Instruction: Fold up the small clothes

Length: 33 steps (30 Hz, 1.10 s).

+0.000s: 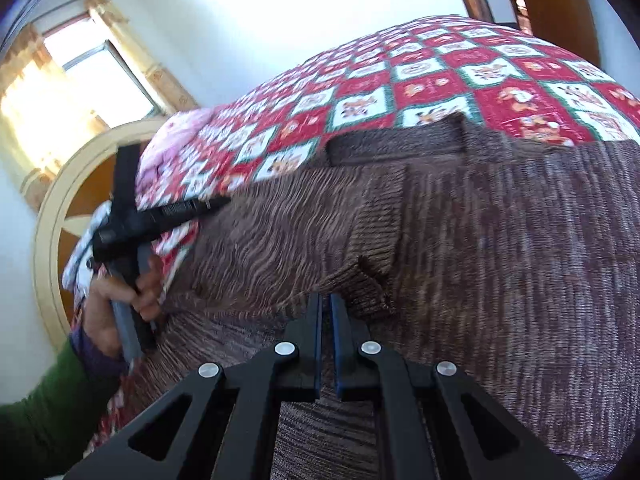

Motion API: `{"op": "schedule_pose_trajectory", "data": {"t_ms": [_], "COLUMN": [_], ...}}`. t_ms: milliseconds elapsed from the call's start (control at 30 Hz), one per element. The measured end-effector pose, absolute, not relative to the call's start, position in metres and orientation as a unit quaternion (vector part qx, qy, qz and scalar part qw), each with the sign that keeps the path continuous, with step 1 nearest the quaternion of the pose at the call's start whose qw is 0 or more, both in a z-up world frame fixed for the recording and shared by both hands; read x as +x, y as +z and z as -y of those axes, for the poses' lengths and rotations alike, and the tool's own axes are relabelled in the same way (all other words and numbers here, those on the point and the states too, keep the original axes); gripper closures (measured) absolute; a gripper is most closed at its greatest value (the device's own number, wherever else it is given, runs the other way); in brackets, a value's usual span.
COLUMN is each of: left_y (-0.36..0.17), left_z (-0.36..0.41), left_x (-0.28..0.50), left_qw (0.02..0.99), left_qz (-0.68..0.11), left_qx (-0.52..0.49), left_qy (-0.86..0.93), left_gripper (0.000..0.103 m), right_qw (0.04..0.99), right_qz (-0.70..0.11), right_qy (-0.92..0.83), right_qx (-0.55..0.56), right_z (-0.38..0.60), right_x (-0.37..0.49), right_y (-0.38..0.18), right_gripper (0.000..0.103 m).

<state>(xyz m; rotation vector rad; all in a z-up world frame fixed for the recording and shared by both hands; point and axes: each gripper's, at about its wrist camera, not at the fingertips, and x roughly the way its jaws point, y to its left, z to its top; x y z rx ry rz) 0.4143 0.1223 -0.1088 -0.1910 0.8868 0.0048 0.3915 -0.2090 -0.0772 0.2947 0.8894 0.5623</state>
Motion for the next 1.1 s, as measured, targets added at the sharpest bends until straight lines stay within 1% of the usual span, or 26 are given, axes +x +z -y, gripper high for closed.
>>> {"op": "schedule_pose_trajectory", "data": {"t_ms": [33,67,100,133,167,300,333,367,467,600,633,667,733,800,833,867,967,1100], "left_y": [-0.106,-0.1,-0.095,-0.09,-0.083,-0.066,-0.067,-0.069,-0.086,-0.107,-0.107,-0.107,-0.107,-0.108,-0.109,-0.111,-0.11,-0.101], "left_z": [-0.123,-0.124,-0.127,-0.129,-0.128,-0.101,-0.094,-0.086,-0.068,-0.06,-0.063,-0.067,-0.076,-0.088,-0.093,-0.101,-0.109,-0.114], "left_x": [0.414,0.412,0.408,0.403,0.398,0.373,0.366,0.36,0.346,0.339,0.335,0.332,0.326,0.32,0.317,0.315,0.303,0.284], "left_qw": [0.9,0.903,0.905,0.908,0.913,0.924,0.925,0.923,0.911,0.899,0.902,0.903,0.903,0.902,0.901,0.9,0.899,0.903], "left_qz": [-0.426,-0.419,-0.414,-0.406,-0.397,-0.379,-0.379,-0.384,-0.41,-0.437,-0.432,-0.429,-0.429,-0.432,-0.433,-0.436,-0.435,-0.423], "left_qx": [-0.094,-0.095,-0.096,-0.094,-0.089,-0.037,-0.033,-0.03,-0.022,0.01,0.011,0.014,0.015,0.004,-0.004,-0.018,-0.052,-0.07], "left_qy": [0.005,0.012,0.021,0.032,0.037,0.011,-0.001,-0.015,-0.04,-0.013,-0.011,-0.007,0.003,0.012,0.016,0.016,0.017,0.026], "left_gripper": [0.089,0.081,0.076,0.067,0.065,0.064,0.062,0.061,0.061,0.06,0.057,0.052,0.046,0.039,0.033,0.03,0.031,0.032], "right_qw": [0.865,0.875,0.879,0.879,0.879,0.884,0.881,0.879,0.868,0.844,0.834,0.832,0.834,0.827,0.821,0.823,0.841,0.869], "right_qz": [-0.413,-0.402,-0.392,-0.386,-0.38,-0.372,-0.378,-0.381,-0.396,-0.456,-0.481,-0.483,-0.478,-0.494,-0.508,-0.503,-0.49,-0.432], "right_qy": [0.252,0.238,0.235,0.24,0.246,0.244,0.248,0.25,0.266,0.265,0.259,0.26,0.262,0.255,0.248,0.249,0.218,0.22], "right_qx": [0.134,0.128,0.134,0.143,0.153,0.143,0.14,0.138,0.137,0.102,0.085,0.083,0.09,0.082,0.076,0.08,0.07,0.099], "right_z": [0.214,0.219,0.224,0.228,0.231,0.225,0.221,0.219,0.207,0.187,0.184,0.186,0.2,0.21,0.217,0.224,0.233,0.232], "right_x": [0.39,0.389,0.388,0.388,0.387,0.392,0.396,0.399,0.407,0.407,0.402,0.397,0.377,0.36,0.348,0.338,0.325,0.327], "right_y": [-0.073,-0.069,-0.064,-0.062,-0.059,-0.054,-0.055,-0.056,-0.055,-0.069,-0.077,-0.078,-0.073,-0.074,-0.08,-0.081,-0.067,-0.036], "right_gripper": [0.099,0.099,0.099,0.099,0.099,0.099,0.099,0.099,0.099,0.099,0.099,0.099,0.099,0.099,0.099,0.099,0.099,0.098]}}
